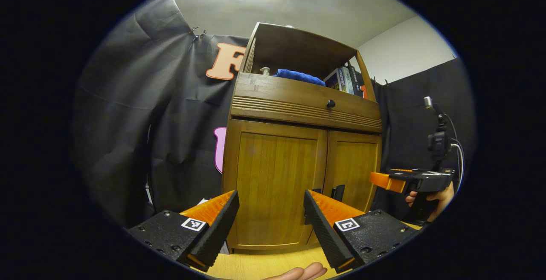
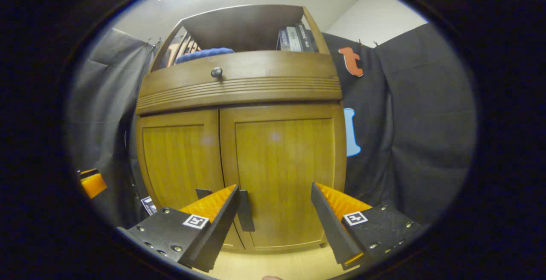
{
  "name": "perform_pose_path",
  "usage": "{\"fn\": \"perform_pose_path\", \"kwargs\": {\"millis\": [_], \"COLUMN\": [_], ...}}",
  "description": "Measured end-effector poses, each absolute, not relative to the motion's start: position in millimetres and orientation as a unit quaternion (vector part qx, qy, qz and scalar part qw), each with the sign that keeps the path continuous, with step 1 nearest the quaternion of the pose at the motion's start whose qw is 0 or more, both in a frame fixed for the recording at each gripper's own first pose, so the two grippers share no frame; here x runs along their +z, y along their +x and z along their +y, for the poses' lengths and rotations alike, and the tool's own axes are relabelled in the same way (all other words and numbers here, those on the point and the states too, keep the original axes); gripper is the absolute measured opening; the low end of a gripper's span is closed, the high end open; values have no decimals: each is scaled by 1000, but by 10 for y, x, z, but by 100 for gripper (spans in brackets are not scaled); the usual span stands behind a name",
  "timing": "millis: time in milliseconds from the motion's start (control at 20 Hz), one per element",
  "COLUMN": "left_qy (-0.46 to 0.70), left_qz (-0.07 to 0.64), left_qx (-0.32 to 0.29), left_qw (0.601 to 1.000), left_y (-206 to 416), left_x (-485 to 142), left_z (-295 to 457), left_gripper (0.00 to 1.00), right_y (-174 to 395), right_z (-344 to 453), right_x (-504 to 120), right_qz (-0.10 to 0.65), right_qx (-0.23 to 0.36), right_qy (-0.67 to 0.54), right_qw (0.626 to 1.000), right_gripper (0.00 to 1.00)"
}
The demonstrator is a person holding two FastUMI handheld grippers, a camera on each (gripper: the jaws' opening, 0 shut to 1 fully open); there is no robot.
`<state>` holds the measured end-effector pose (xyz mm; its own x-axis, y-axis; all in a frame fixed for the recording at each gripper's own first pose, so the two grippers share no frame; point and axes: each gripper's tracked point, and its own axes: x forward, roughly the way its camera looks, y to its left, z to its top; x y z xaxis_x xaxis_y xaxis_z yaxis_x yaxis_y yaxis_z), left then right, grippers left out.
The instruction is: Open the right door of the double-door shoe cabinet with the right hand, and open the left door with the left hand.
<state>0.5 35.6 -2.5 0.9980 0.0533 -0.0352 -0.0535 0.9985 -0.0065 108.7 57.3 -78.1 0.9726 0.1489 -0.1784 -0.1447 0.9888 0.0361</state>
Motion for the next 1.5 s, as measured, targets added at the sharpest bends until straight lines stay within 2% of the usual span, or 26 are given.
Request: {"fn": "perform_pose_path", "kwargs": {"millis": [150,200,250,450,500,550,600,700,800,850,900,1000,1050,1100,1150,1200,1250,1300,1350,1500], "left_qy": [-8,-8,-6,-4,-3,-3,-4,-2,2,1,2,5,3,1,-2,-3,-1,1,3,6], "left_qz": [23,23,23,23,23,23,23,25,19,8,-2,-16,-19,-17,-13,-8,-4,-1,1,2], "left_qx": [28,28,30,33,33,34,34,34,41,55,69,75,68,62,57,56,55,58,65,82], "left_qw": [999,999,999,999,999,999,999,999,999,998,998,997,997,998,998,998,998,998,998,997], "left_y": [23,33,39,43,46,48,49,53,43,32,2,-38,-46,-48,-44,-37,-21,17,34,33], "left_x": [-44,-51,-47,-45,-52,-45,-49,-58,-29,30,73,142,155,133,113,87,68,46,30,19], "left_z": [371,379,395,436,442,449,459,452,479,543,600,621,587,562,546,542,548,560,584,643], "left_gripper": [94,94,94,90,94,89,94,94,94,94,94,94,89,89,90,94,94,89,94,94], "right_y": [1235,1270,1313,1484,1553,1597,1650,1670,1685,1707,1677,1667,1707,1699,1702,1676,1665,1623,1568,1432], "right_z": [816,895,978,1153,1157,1170,1170,1262,1350,1315,1292,1263,1323,1320,1317,1309,1287,1279,1264,1205], "right_x": [-980,-1036,-1092,-1265,-1301,-1372,-1403,-1519,-1641,-1742,-1790,-1742,-1792,-1810,-1806,-1800,-1782,-1781,-1769,-1724], "right_qz": [121,126,129,141,144,146,148,159,158,161,167,159,154,156,158,161,162,165,166,163], "right_qx": [104,110,118,133,130,130,128,147,158,147,149,140,144,147,149,151,155,160,166,185], "right_qy": [21,20,19,28,25,19,18,30,27,9,-7,12,2,-13,-14,-9,0,4,7,8], "right_qw": [987,986,984,981,981,981,981,976,974,976,975,977,978,977,976,975,975,973,972,969], "right_gripper": [99,94,99,99,99,99,99,97,78,84,77,34,31,31,31,25,25,29,25,25]}}
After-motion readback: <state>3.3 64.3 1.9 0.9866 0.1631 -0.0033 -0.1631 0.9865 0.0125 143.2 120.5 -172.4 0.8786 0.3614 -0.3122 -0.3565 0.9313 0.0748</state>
